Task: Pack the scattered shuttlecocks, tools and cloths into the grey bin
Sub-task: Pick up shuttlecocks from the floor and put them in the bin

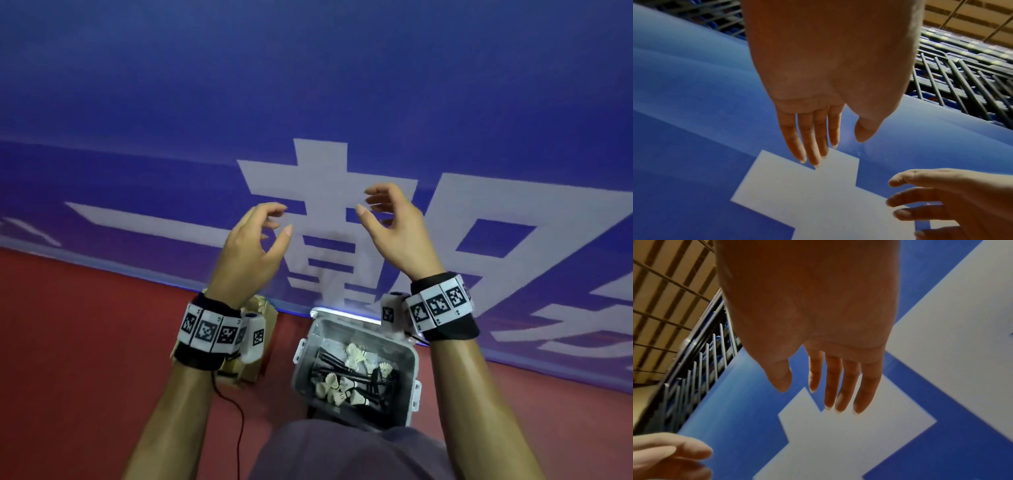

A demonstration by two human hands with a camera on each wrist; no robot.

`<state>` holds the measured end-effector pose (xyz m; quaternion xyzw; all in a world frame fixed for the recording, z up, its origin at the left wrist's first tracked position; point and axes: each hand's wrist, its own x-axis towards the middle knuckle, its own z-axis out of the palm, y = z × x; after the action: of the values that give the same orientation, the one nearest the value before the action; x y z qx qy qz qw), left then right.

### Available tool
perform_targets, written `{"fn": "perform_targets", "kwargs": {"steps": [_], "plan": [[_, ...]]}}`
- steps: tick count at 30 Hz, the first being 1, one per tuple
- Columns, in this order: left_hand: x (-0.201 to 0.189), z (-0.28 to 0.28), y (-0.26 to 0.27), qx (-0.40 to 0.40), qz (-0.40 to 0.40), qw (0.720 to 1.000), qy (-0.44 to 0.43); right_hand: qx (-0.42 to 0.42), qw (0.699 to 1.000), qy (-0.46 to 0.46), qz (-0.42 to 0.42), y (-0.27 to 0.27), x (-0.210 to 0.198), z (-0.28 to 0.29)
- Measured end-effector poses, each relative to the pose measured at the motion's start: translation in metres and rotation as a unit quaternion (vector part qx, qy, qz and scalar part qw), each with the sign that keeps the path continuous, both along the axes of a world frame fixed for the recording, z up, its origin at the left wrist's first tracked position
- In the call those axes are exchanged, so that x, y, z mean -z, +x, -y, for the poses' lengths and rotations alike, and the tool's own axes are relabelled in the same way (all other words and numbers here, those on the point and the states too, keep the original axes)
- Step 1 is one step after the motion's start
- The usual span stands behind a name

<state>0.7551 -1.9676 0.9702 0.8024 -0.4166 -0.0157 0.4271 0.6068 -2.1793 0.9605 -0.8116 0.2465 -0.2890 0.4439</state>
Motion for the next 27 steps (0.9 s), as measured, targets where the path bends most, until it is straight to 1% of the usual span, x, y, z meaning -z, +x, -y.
{"fn": "perform_targets", "kwargs": {"steps": [3,7,10,13,16,20,24,27], "plan": [[0.005,-0.032,-0.022,-0.069,-0.006,0.998,0.009,-0.063,0.998,0.028,0.009,0.007,0.002,-0.016],[0.019,-0.09,-0.065,-0.163,-0.011,0.986,0.024,-0.156,0.985,0.069,0.008,0.013,0.019,-0.053],[0.024,-0.145,-0.106,-0.236,-0.026,0.971,0.04,-0.222,0.97,0.095,-0.004,0.018,0.032,-0.097],[0.025,-0.206,-0.15,-0.317,-0.032,0.947,0.048,-0.297,0.95,0.096,-0.018,0.022,0.037,-0.151],[0.027,-0.271,-0.198,-0.399,-0.04,0.915,0.035,-0.37,0.924,0.089,-0.03,0.022,0.028,-0.216],[0.03,-0.36,-0.264,-0.501,-0.052,0.864,0.009,-0.47,0.88,0.07,-0.01,0.01,0.016,-0.319],[0.037,-0.455,-0.346,-0.594,-0.052,0.803,-0.002,-0.552,0.83,0.073,-0.012,-0.017,0.015,-0.446],[0.042,-0.531,-0.421,-0.654,-0.053,0.755,-0.001,-0.612,0.787,0.073,-0.017,-0.054,0.015,-0.555]]}}
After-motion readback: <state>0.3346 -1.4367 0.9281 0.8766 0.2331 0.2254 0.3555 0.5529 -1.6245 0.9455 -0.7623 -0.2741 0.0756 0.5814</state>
